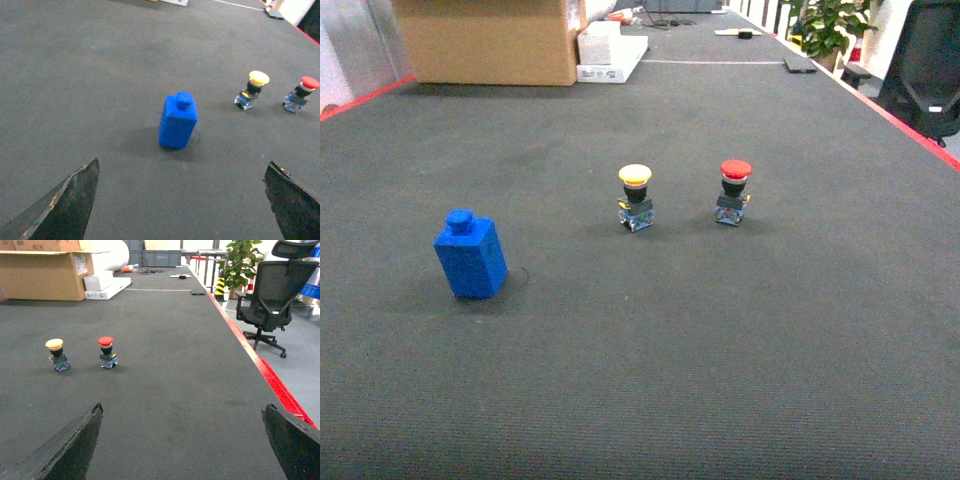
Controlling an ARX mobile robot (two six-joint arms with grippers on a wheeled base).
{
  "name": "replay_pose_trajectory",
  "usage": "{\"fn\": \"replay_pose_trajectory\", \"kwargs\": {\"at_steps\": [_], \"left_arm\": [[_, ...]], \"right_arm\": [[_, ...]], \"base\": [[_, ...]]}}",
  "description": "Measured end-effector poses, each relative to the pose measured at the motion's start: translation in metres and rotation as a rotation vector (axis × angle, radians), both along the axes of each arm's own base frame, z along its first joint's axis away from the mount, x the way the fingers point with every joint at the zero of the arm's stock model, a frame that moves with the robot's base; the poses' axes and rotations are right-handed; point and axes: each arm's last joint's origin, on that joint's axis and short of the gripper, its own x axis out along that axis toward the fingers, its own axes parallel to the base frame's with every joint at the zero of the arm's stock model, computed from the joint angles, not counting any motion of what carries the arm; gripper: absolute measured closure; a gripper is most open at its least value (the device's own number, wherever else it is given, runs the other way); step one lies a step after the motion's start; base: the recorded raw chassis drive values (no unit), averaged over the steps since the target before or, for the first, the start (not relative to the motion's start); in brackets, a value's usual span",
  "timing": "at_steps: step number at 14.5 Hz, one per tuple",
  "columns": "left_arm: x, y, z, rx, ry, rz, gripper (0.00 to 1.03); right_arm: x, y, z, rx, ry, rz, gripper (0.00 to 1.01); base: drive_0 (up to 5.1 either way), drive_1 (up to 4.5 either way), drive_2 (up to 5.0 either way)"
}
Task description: Pick blue part to blue bin on bottom shelf
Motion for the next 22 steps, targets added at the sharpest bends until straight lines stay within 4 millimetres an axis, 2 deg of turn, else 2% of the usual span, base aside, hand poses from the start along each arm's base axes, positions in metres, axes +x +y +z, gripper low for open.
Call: {"fn": "replay_pose_trajectory", "kwargs": {"at_steps": [1, 2, 3, 6, 15, 18, 19, 20, 21, 22], "left_arm": [[0.007, -0.001, 0.000, -0.005, -0.001, -0.013, 0.05], [0.050, -0.013, -0.012, 0.013, 0.011, -0.058, 0.05], [0.070, -0.021, -0.030, 0.032, 0.057, -0.095, 0.05], [0.105, -0.027, -0.075, 0.076, 0.168, -0.111, 0.05], [0.139, -0.029, -0.095, 0.092, 0.191, -0.132, 0.05], [0.168, -0.034, -0.103, 0.108, 0.188, -0.150, 0.05], [0.185, -0.035, -0.108, 0.119, 0.165, -0.133, 0.05], [0.212, -0.039, -0.110, 0.132, 0.140, -0.101, 0.05], [0.219, -0.039, -0.113, 0.147, 0.176, -0.084, 0.10], [0.220, -0.039, -0.113, 0.144, 0.180, -0.093, 0.21]], "right_arm": [[0.000, 0.000, 0.000, 0.000, 0.000, 0.000, 0.03], [0.000, 0.000, 0.000, 0.000, 0.000, 0.000, 0.03], [0.000, 0.000, 0.000, 0.000, 0.000, 0.000, 0.03], [0.000, 0.000, 0.000, 0.000, 0.000, 0.000, 0.03], [0.000, 0.000, 0.000, 0.000, 0.000, 0.000, 0.03], [0.000, 0.000, 0.000, 0.000, 0.000, 0.000, 0.03], [0.000, 0.000, 0.000, 0.000, 0.000, 0.000, 0.03], [0.000, 0.000, 0.000, 0.000, 0.000, 0.000, 0.03], [0.000, 0.000, 0.000, 0.000, 0.000, 0.000, 0.03], [0.000, 0.000, 0.000, 0.000, 0.000, 0.000, 0.03]], "base": [[0.0, 0.00, 0.0], [0.0, 0.00, 0.0], [0.0, 0.00, 0.0], [0.0, 0.00, 0.0], [0.0, 0.00, 0.0], [0.0, 0.00, 0.0], [0.0, 0.00, 0.0], [0.0, 0.00, 0.0], [0.0, 0.00, 0.0], [0.0, 0.00, 0.0]]}}
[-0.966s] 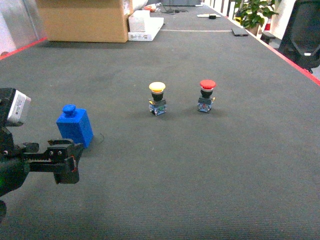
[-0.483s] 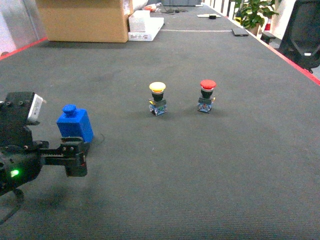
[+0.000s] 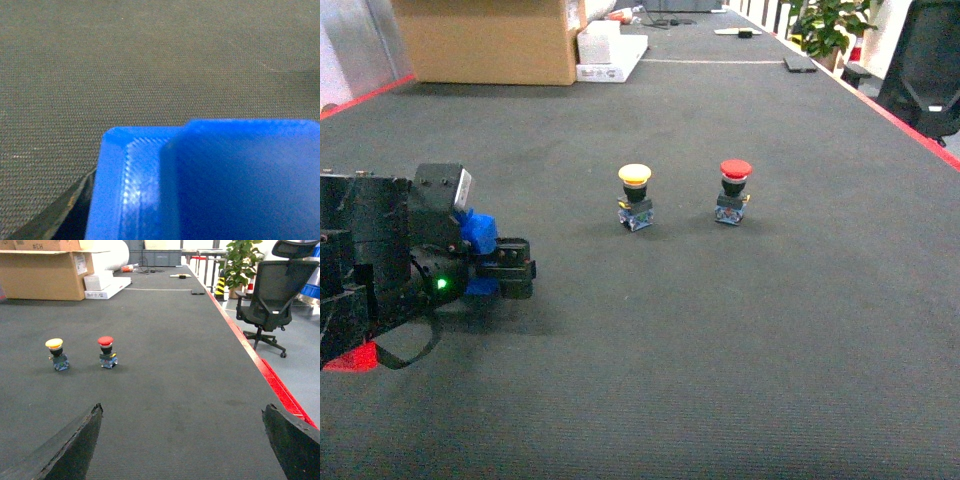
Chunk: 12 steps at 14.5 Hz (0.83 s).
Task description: Pick blue part to blue bin on bottom shelf
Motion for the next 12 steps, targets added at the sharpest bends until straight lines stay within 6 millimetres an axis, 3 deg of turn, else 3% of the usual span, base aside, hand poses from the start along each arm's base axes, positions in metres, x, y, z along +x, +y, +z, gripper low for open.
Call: {"fn": "replay_pose_trajectory", "kwargs": {"at_steps": [3, 6, 8, 12], "left_arm": [[-0.002, 0.001, 0.001, -0.005, -0.010, 0.001, 0.57], [-0.036, 0.005, 0.021, -0.056, -0.091, 0.060, 0.59], [-0.073, 0.009, 0.040, -0.062, -0.114, 0.073, 0.59], [-0.159, 0.006, 0.113, -0.040, -0.220, 0.109, 0.59]], "right_arm": [[0.000, 0.000, 0.000, 0.000, 0.000, 0.000, 0.03], [0.000, 0.000, 0.000, 0.000, 0.000, 0.000, 0.03], [0.000, 0.000, 0.000, 0.000, 0.000, 0.000, 0.03], [0.000, 0.000, 0.000, 0.000, 0.000, 0.000, 0.03]], "base": [[0.0, 0.00, 0.0], [0.0, 0.00, 0.0], [0.0, 0.00, 0.0], [0.0, 0.00, 0.0]]}}
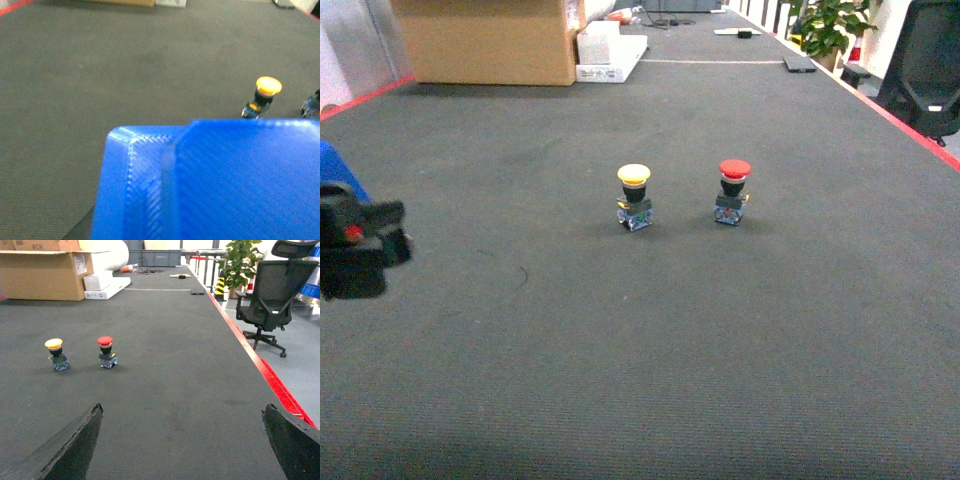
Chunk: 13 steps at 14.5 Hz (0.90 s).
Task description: Pick blue part to blue bin on bottom shelf
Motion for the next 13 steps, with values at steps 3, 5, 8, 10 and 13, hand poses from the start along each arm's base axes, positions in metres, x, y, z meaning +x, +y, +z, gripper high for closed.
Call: {"fn": "replay_pose_trajectory", "kwargs": {"at_steps": [3, 5, 8, 10, 13], "left_arm": [[-0.058, 0.000, 0.039, 0.000, -0.084, 0.051, 0.59], [-0.090, 0.003, 0.054, -0.017, -0.122, 0.069, 0.59], [-0.134, 0.005, 0.055, -0.059, -0.118, 0.071, 0.59], [-0.142, 0.004, 0.056, -0.085, -0.131, 0.051, 0.59], [-0.142, 0.005, 0.054, -0.081, -0.122, 0.060, 0.59]], "right_arm": [[0.000, 0.000, 0.000, 0.000, 0.000, 0.000, 0.03], [0.000, 0.000, 0.000, 0.000, 0.000, 0.000, 0.03], [0.000, 0.000, 0.000, 0.000, 0.000, 0.000, 0.03], [0.000, 0.000, 0.000, 0.000, 0.000, 0.000, 0.03], [0.000, 0.000, 0.000, 0.000, 0.000, 0.000, 0.03]], "base": [[0.0, 0.00, 0.0], [0.0, 0.00, 0.0], [0.0, 0.00, 0.0], [0.0, 0.00, 0.0], [0.0, 0.00, 0.0]]}}
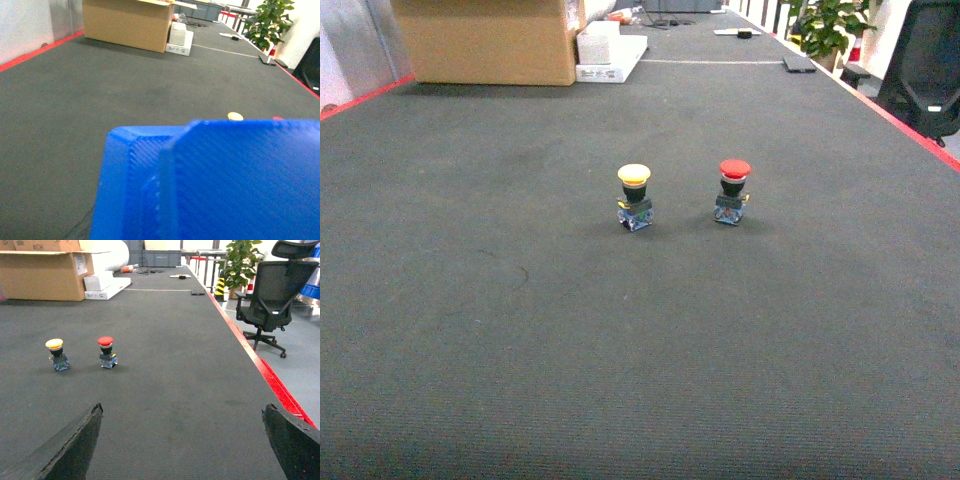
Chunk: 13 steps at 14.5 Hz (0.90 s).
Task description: Pick blue part to blue bin on bottom shelf
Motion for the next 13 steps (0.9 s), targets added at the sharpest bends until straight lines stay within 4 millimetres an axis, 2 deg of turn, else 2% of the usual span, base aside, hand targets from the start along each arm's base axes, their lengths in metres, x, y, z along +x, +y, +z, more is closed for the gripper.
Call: {"fn": "replay_pose_trajectory", "kwargs": {"at_steps": [1, 7, 13], "left_arm": [[0.0000, 0.0000, 0.0000, 0.000, 0.000, 0.000, 0.59], [0.0003, -0.0002, -0.0007, 0.002, 0.005, -0.001, 0.59], [0.0002, -0.0002, -0.0009, 0.000, 0.004, -0.002, 0.59]], "right_arm": [[0.0000, 0.0000, 0.0000, 0.000, 0.000, 0.000, 0.03], [0.0000, 0.0000, -0.0001, 0.000, 0.001, 0.000, 0.03], [0.0000, 0.0000, 0.0000, 0.000, 0.000, 0.000, 0.03]], "base": [[0.0, 0.00, 0.0], [0.2, -4.02, 4.3], [0.0, 0.00, 0.0]]}}
